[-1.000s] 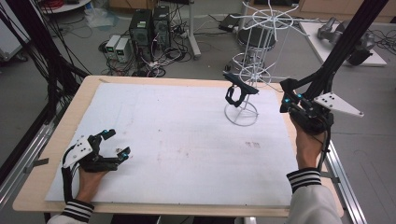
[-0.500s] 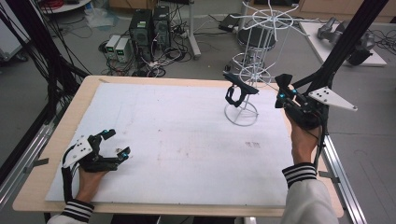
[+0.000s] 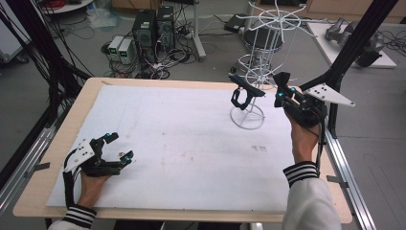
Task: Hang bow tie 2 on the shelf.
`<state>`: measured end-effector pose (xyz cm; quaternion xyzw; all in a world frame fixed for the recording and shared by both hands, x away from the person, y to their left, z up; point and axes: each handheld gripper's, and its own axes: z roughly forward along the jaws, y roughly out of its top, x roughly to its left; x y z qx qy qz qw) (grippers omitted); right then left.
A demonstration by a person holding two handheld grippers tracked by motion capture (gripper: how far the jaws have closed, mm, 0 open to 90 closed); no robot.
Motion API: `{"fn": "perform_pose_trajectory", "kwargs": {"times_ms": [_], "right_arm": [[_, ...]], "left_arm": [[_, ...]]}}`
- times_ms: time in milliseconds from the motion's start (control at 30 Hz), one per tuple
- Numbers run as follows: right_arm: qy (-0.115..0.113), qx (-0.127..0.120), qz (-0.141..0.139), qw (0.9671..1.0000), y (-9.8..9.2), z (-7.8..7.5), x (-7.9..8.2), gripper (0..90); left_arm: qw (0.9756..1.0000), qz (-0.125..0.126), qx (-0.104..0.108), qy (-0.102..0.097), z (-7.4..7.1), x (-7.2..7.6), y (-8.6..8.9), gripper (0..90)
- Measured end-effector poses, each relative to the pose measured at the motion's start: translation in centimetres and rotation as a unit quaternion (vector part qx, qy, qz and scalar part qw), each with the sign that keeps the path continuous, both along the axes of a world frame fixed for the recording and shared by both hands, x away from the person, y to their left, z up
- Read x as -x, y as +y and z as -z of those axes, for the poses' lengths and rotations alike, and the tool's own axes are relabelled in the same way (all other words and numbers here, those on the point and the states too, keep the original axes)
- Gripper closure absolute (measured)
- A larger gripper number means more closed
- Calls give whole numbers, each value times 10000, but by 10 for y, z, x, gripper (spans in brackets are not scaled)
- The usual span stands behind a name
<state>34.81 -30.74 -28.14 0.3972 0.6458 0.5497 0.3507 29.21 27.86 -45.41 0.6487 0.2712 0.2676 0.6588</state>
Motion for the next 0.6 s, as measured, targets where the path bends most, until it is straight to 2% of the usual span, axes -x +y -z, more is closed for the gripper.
{"fn": "perform_pose_trajectory", "kwargs": {"times_ms": [467, 600], "right_arm": [[-7, 162, -18, 9999, 5, 1, -2, 738], [-86, 329, -43, 9994, 8, 1, -2, 701]], "left_arm": [[10000, 0, -2, 4, 0, 0, 0, 84], [10000, 2, -3, 0, 0, 0, 0, 83]]}}
